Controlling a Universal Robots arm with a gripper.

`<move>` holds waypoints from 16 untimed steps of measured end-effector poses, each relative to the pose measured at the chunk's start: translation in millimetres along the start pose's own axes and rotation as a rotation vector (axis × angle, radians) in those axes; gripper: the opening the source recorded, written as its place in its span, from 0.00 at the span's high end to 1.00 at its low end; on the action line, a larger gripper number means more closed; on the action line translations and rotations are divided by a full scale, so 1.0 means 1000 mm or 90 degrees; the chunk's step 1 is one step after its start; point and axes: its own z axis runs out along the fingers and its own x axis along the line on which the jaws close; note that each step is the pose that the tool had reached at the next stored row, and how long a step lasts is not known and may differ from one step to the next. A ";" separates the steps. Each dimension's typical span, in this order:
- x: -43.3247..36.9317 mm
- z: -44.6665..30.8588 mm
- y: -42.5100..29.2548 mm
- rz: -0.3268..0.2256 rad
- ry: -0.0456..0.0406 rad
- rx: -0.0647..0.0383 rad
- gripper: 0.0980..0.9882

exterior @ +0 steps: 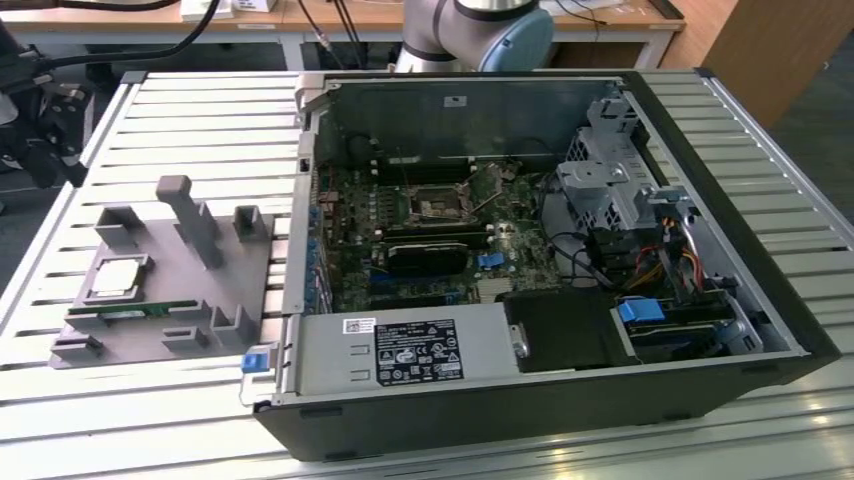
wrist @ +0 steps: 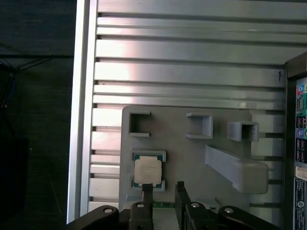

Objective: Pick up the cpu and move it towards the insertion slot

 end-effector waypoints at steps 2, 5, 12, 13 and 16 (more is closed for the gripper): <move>0.0006 0.0019 -0.0001 0.000 0.0000 0.000 0.65; 0.0013 0.0049 -0.0001 0.000 0.0000 0.000 0.59; 0.0032 0.0101 -0.0003 0.000 0.0001 0.000 0.52; 0.0033 0.0107 -0.0003 0.000 0.0000 0.000 0.52; 0.0036 0.0126 -0.0004 0.000 0.0001 0.000 0.52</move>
